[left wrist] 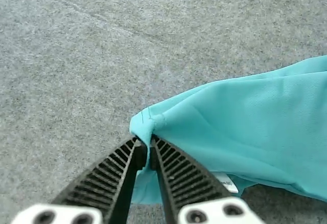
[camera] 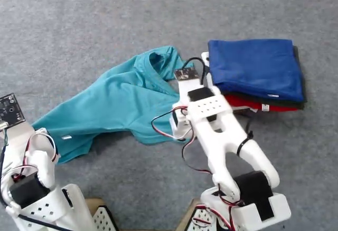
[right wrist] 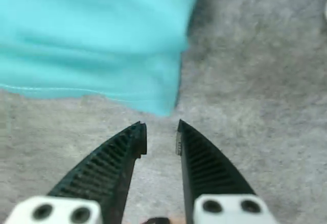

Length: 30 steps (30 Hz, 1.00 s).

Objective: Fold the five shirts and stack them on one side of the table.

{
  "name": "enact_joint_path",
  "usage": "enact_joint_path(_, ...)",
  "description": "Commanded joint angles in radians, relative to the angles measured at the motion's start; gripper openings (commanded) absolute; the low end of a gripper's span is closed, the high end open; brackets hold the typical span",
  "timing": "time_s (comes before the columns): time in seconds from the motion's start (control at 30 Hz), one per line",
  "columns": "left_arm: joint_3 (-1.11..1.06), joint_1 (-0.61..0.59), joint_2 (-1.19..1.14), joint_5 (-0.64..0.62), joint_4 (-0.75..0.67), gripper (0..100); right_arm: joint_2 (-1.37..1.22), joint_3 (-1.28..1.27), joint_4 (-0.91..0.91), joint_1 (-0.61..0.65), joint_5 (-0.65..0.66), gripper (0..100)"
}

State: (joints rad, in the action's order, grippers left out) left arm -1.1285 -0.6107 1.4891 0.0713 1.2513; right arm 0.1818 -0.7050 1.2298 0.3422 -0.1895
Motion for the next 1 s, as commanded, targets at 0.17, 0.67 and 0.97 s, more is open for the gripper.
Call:
enact_joint_path(0.17,0.048,0.01,0.002,0.002,-0.003,3,-0.076,0.048,-0.055,0.015,-0.063,12.0)
enact_joint_path(0.67,0.048,0.01,0.002,0.002,-0.003,3,-0.283,0.13,-0.054,0.015,-0.103,12.0)
enact_joint_path(0.97,0.048,0.01,0.002,0.002,-0.003,3,-0.344,0.133,-0.075,0.015,-0.104,12.1)
